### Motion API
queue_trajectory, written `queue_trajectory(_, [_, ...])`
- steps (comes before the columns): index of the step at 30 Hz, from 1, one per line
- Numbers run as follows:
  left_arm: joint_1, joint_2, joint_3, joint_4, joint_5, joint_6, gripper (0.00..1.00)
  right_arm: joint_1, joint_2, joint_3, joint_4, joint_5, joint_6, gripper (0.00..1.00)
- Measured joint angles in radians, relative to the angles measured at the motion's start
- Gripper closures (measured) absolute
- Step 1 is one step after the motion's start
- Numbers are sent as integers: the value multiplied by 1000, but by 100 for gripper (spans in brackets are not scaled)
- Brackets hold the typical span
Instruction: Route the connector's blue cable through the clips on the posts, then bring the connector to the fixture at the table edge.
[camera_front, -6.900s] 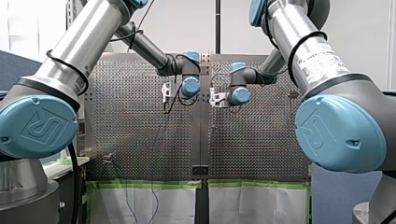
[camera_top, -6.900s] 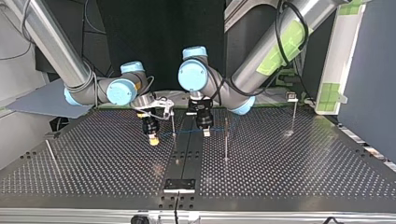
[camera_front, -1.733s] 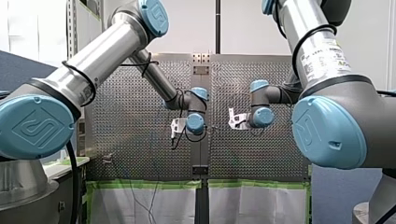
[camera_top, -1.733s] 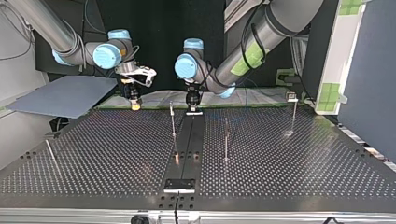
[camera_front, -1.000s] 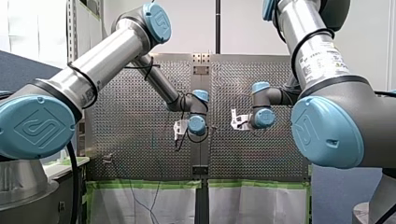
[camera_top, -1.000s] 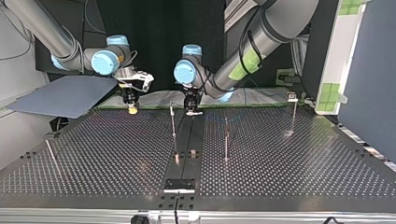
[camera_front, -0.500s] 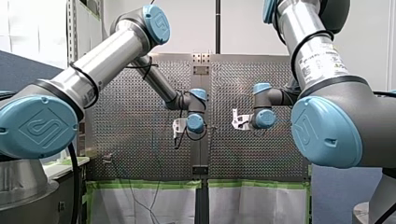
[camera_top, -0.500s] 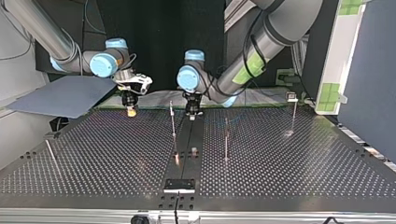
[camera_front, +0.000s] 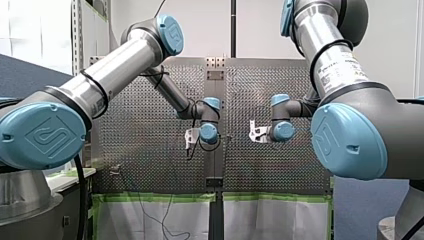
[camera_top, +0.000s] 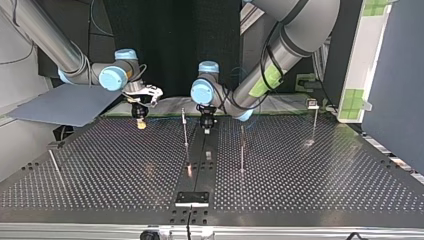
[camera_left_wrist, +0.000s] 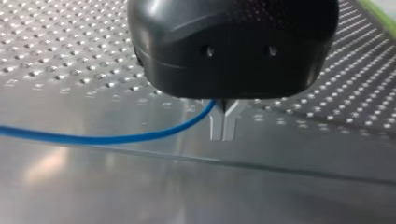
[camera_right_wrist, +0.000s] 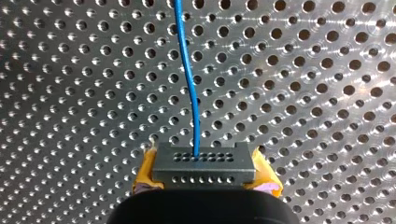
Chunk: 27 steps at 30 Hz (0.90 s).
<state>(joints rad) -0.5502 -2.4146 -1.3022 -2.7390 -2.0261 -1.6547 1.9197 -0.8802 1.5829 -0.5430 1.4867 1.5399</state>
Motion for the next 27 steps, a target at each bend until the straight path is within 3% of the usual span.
queue_trajectory(11, [9, -1, 27, -1, -6, 1, 99, -11, 9, -53, 26, -1, 2, 100])
queue_trajectory(17, [10, -1, 28, -2, -6, 1, 99, -12, 41, -78, 45, -20, 0, 100])
queue_trajectory(19, [10, -1, 28, -5, -6, 2, 93, -10, 48, -82, 47, -25, -1, 100])
queue_trajectory(21, [10, -1, 28, -8, -7, 3, 76, -9, 51, -84, 48, -29, -2, 100])
queue_trajectory(22, [10, -1, 28, -10, -7, 4, 76, -9, 52, -85, 49, -31, -2, 100])
queue_trajectory(24, [9, -1, 28, -12, -8, 6, 55, -8, 53, -86, 50, -33, -2, 100])
queue_trajectory(25, [8, -1, 28, -12, -9, 6, 55, -7, 54, -86, 51, -34, -3, 100])
queue_trajectory(26, [6, -1, 28, -13, -10, 7, 26, -7, 54, -86, 51, -35, -3, 100])
queue_trajectory(27, [4, -1, 28, -13, -13, 8, 16, -7, 54, -86, 51, -36, -3, 100])
